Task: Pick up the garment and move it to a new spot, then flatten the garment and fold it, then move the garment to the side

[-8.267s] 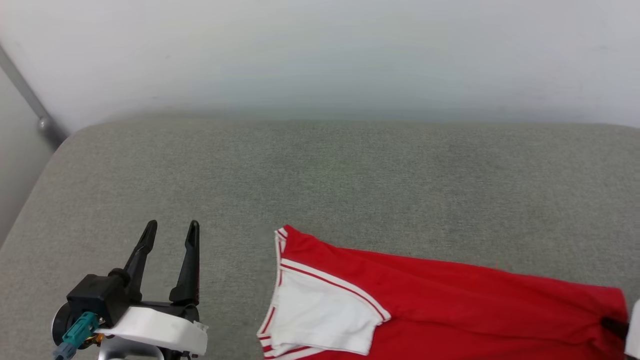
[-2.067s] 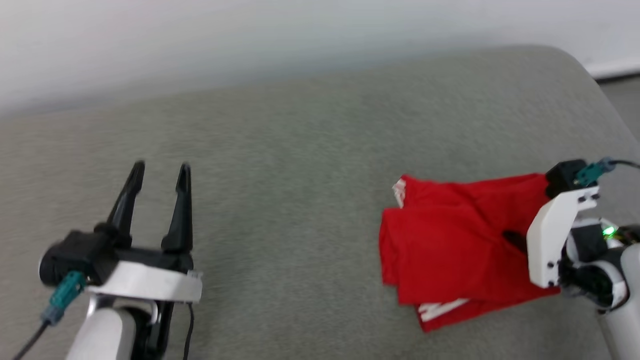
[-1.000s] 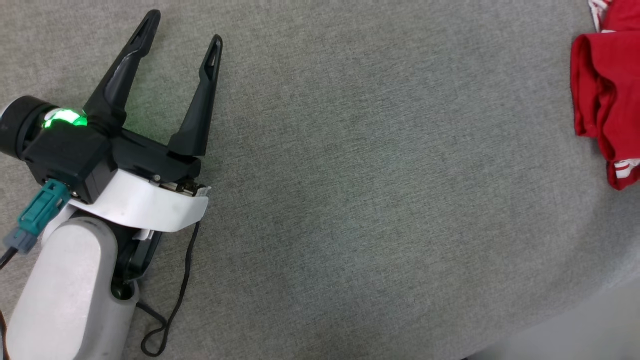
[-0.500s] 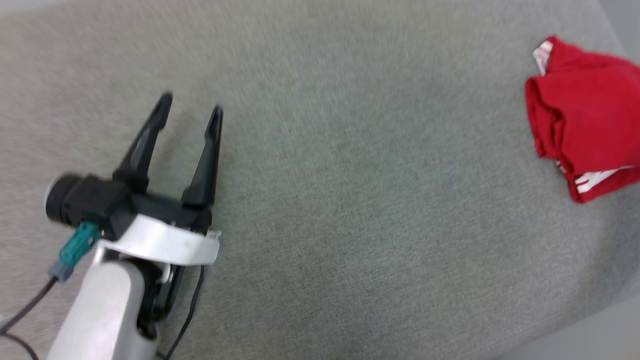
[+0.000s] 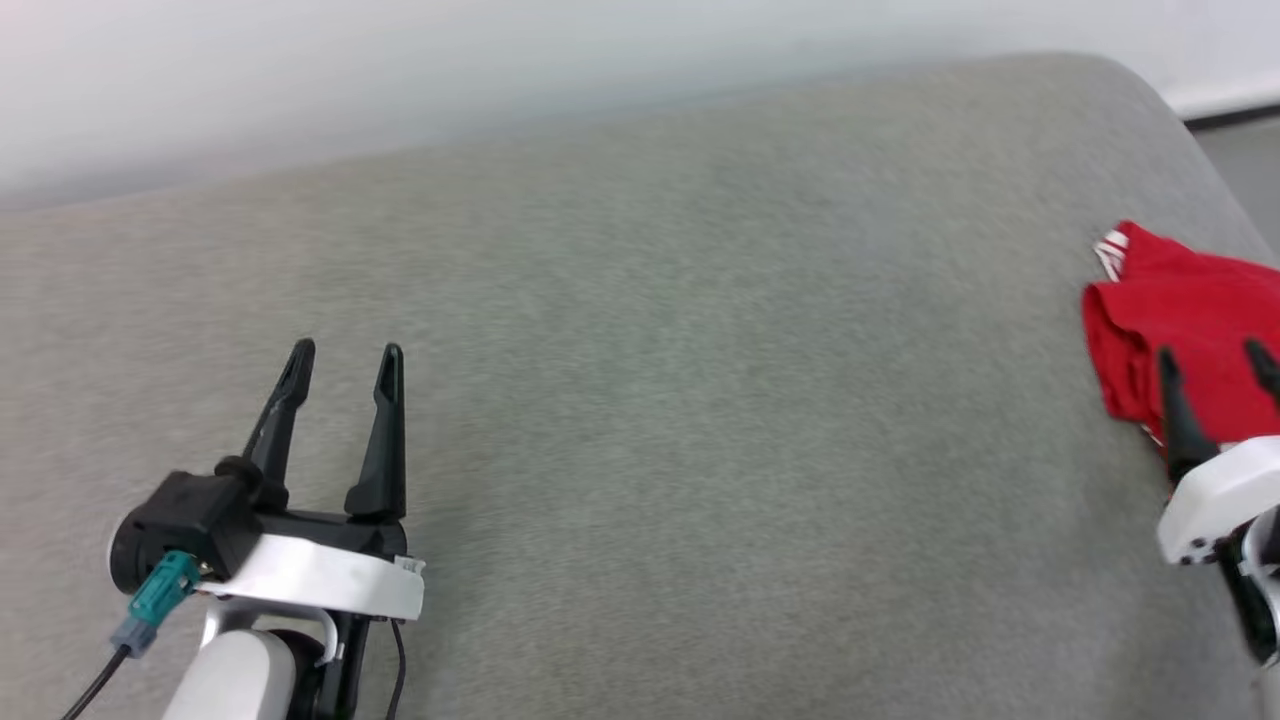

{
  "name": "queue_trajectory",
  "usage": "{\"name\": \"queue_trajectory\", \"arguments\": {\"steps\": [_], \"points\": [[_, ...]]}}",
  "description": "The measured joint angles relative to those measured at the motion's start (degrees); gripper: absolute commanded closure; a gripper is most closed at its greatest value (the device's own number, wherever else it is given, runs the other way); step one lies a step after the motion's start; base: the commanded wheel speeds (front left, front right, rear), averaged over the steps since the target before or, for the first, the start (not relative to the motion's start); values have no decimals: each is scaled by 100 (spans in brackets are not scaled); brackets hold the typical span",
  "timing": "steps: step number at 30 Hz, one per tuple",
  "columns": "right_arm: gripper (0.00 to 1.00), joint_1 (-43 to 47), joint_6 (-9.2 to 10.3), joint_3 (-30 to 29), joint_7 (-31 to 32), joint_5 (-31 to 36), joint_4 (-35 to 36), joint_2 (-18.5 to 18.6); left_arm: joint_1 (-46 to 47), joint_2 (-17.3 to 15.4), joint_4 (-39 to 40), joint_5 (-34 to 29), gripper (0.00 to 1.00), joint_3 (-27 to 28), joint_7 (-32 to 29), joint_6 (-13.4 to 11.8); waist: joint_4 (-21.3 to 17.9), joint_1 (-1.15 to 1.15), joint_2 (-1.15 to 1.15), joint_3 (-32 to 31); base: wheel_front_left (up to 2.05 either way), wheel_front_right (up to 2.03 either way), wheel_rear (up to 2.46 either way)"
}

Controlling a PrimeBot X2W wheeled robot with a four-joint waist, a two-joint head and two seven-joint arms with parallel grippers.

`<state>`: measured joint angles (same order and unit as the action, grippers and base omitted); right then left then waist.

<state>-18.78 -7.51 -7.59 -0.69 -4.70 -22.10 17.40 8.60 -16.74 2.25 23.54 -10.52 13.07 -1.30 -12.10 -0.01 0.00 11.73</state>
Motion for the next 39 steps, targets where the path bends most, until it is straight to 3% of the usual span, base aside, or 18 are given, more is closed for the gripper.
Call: {"name": "queue_trajectory", "arguments": {"steps": [10,21,28,39], "points": [[0,740,0,157,2,-166,1635,-743,-350,42,-349,84,0,299,110,-208,717,0,0,-496,0,0,0],[0,1965,0,129,56,-103,2775,-1174,-906,-313,-498,-10,0,382,-91,-330,965,0,0,-1086,0,0,0],[0,2620,0,92,231,-127,3126,-1359,-1231,-376,-521,-19,0,280,-191,-328,937,0,0,-1331,0,0,0],[0,2765,0,227,325,-142,3136,-1423,-1399,-374,-658,35,0,209,-192,-326,988,1,0,-1462,0,0,0]]}}
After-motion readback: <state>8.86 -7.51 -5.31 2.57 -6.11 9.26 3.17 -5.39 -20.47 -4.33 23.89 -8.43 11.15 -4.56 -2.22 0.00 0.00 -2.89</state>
